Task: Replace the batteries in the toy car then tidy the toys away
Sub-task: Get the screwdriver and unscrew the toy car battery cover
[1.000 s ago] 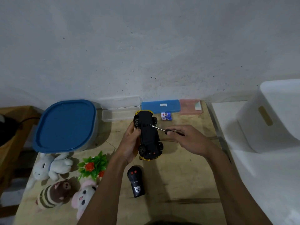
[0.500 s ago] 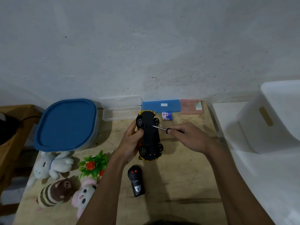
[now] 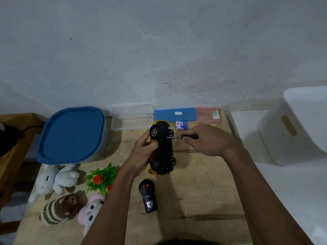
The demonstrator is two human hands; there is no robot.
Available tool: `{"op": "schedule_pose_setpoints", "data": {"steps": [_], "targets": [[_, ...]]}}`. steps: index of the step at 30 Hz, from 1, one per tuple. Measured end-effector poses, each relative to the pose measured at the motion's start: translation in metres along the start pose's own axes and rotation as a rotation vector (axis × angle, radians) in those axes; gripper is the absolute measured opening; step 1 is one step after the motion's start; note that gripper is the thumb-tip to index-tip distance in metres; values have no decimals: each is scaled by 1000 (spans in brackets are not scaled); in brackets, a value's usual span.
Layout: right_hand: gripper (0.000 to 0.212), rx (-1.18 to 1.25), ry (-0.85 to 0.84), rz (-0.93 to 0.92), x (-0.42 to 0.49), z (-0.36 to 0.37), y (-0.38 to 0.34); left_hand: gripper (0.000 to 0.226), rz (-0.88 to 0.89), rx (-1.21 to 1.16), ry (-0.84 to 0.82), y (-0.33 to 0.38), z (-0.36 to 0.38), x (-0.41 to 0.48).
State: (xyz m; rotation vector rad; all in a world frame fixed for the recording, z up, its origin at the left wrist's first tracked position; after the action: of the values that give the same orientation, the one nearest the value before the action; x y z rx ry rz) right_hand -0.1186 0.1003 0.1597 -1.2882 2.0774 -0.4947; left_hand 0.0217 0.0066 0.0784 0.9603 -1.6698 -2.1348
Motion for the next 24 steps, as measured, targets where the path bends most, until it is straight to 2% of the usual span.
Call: {"op": "schedule_pose_setpoints", "data": {"steps": [6, 9, 15, 20, 24], "targets": [[35, -224, 114, -62, -3, -2, -14, 40, 7, 7, 6, 8, -2, 2], [36, -270, 103, -91, -3, 1, -18, 41, 4, 24, 6, 9, -5, 1], [25, -295, 176, -164, -4, -7, -30, 43, 4, 28, 19, 9, -7, 0], [28, -278, 108, -47, 0, -7, -19, 44, 19, 36, 6, 12, -6, 0], [43, -263, 96, -11, -1, -10, -16, 43, 27, 38, 8, 15, -4, -1]]}}
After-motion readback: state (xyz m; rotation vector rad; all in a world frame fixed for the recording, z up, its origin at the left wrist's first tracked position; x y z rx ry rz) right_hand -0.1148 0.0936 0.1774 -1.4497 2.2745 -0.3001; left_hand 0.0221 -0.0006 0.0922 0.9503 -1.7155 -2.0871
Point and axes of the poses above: each hand's wrist, its own x-axis towards the middle knuckle, its own z-axis out of the palm, y = z × x, the point moved 9 cm from there along x, towards the middle knuckle, and after that the axes turned 8 degrees about x, right-handed, at the moved point
